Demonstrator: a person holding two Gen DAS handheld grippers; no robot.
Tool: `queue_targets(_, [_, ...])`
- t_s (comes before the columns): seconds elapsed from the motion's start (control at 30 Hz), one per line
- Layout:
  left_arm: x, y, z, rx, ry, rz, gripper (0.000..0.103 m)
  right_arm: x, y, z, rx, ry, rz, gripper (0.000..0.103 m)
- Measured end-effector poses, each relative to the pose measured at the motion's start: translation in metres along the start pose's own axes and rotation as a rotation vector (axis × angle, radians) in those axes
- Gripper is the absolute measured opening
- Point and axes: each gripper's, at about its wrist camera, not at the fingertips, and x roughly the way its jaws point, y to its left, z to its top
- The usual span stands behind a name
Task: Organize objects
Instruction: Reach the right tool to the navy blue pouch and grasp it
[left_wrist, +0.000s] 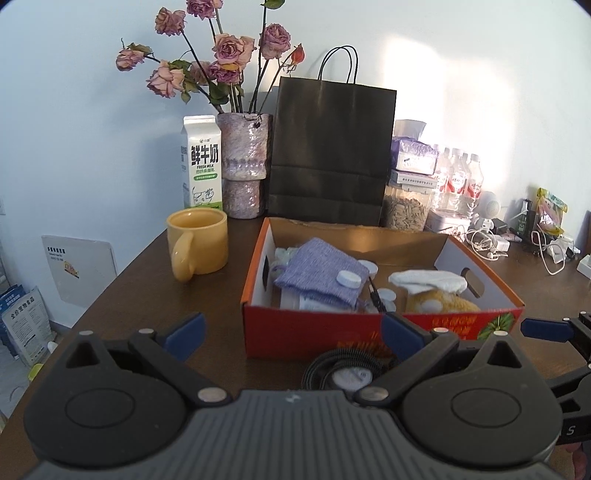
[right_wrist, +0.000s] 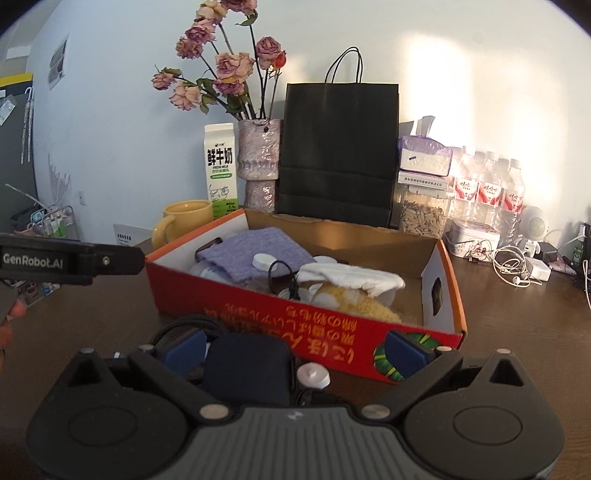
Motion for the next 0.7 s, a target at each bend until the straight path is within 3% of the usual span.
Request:
queue_targets(0.47, [-0.025,0.006,-0.038,0.016,0.074,-0.041,0.103,-0.012,0.014,-0.035,-0.002,0.089,0.049,0.103])
queue_targets(0.7, [-0.031,0.011,-0.044,0.002,0.08,-0.032,0.103,-0.001,0.019,-0.035,-0.019,0.095,0.068,0.103])
